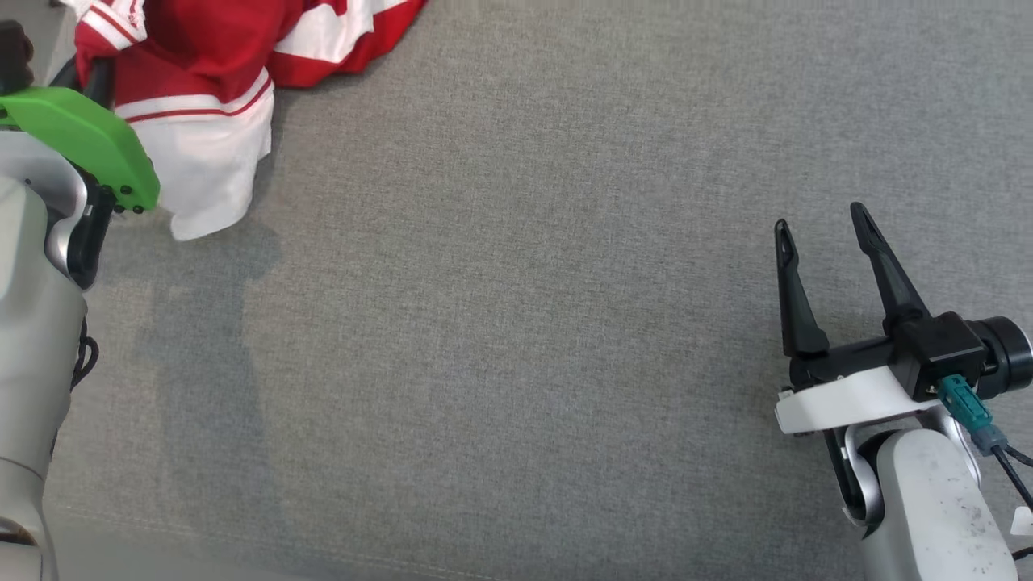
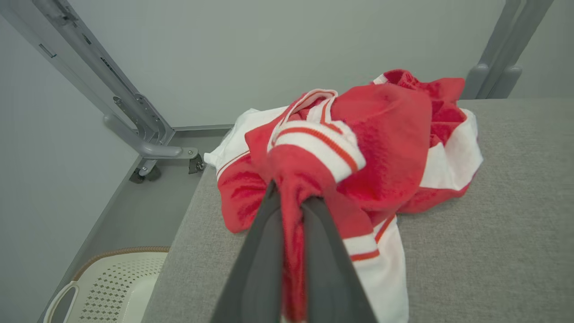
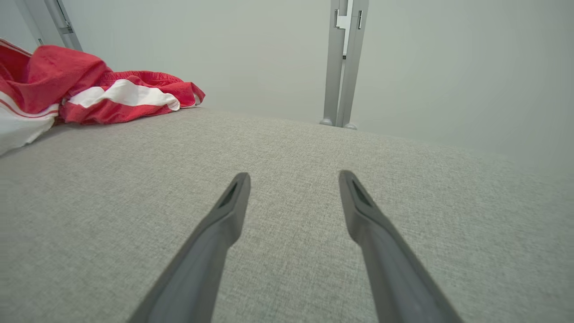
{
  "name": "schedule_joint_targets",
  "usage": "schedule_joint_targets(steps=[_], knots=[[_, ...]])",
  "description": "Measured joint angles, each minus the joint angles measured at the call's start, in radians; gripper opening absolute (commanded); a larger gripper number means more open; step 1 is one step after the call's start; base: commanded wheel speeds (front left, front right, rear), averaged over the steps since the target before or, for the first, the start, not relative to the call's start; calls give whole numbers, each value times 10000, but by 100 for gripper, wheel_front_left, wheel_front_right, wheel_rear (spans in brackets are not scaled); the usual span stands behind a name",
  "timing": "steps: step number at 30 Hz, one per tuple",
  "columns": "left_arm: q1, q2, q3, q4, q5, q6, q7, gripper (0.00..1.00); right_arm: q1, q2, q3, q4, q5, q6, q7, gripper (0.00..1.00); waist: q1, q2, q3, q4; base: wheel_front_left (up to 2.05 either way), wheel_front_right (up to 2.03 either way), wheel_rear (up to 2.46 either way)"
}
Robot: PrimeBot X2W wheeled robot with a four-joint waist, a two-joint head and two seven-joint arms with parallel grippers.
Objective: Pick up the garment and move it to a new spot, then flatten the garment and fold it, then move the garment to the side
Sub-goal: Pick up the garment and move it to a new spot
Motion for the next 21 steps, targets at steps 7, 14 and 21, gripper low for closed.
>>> schedule_joint_targets(steps=[7, 14, 21], knots=[[-541, 280, -673, -570, 347, 0, -497, 0, 427, -6, -46, 349, 625, -2, 0, 100, 0, 0, -1134, -161, 0, 0, 0], [-1037, 224, -1722, -2006, 619, 0, -389, 0, 1110, -6, -261, 617, 1141, 0, 0, 100, -1, 0, -2500, -531, 0, 0, 0], [-1068, -174, -2474, -3921, -17, 0, -33, 0, 1666, -6, -462, 723, 1371, 0, 2, 100, -2, 0, -3604, -1326, 0, 0, 0]])
